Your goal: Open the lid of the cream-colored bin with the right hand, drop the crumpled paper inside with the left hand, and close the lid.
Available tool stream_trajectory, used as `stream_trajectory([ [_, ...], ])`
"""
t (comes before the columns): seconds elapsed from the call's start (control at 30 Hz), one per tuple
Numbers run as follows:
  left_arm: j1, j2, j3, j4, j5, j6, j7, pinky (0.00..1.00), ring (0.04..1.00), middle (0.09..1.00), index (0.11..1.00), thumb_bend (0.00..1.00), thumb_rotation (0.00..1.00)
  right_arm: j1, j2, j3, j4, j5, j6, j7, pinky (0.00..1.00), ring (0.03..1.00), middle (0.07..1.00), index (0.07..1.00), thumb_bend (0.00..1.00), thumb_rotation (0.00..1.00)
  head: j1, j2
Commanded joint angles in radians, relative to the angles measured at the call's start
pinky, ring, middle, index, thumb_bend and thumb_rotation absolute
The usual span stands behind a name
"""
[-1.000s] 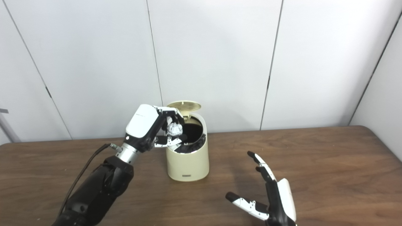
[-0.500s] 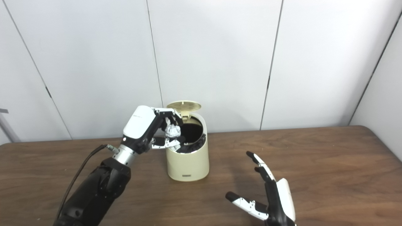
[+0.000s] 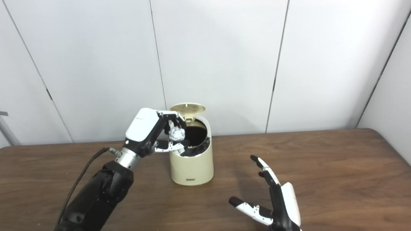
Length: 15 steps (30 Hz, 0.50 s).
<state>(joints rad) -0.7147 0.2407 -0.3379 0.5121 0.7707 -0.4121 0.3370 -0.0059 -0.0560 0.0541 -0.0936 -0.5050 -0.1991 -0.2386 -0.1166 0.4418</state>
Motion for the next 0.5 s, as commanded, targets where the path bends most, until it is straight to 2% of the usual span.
stream_trajectory([
  [0.0,-0.029,0.001,-0.005,-0.018,0.001,0.0,-0.012,0.42,0.462,0.52,0.559,1.0,0.18,0.003,0.034,0.02,0.002,-0.003,-0.008,-0.012,0.79,0.875,0.887,0.868,0.85,0.68,-0.002,0.001],
  [0.33,-0.033,-0.007,-0.015,-0.001,0.0,-0.013,-0.005,0.44,0.506,0.56,0.589,1.0,0.19,0.004,0.042,0.031,-0.008,-0.013,0.008,-0.012,0.8,0.886,0.894,0.878,0.87,0.7,-0.014,0.005],
  [0.47,-0.033,-0.01,-0.018,-0.004,-0.001,0.003,-0.014,0.45,0.521,0.573,0.591,1.0,0.17,0.001,0.041,0.034,-0.001,-0.016,0.004,-0.017,0.79,0.883,0.892,0.876,0.89,0.7,-0.015,0.005],
])
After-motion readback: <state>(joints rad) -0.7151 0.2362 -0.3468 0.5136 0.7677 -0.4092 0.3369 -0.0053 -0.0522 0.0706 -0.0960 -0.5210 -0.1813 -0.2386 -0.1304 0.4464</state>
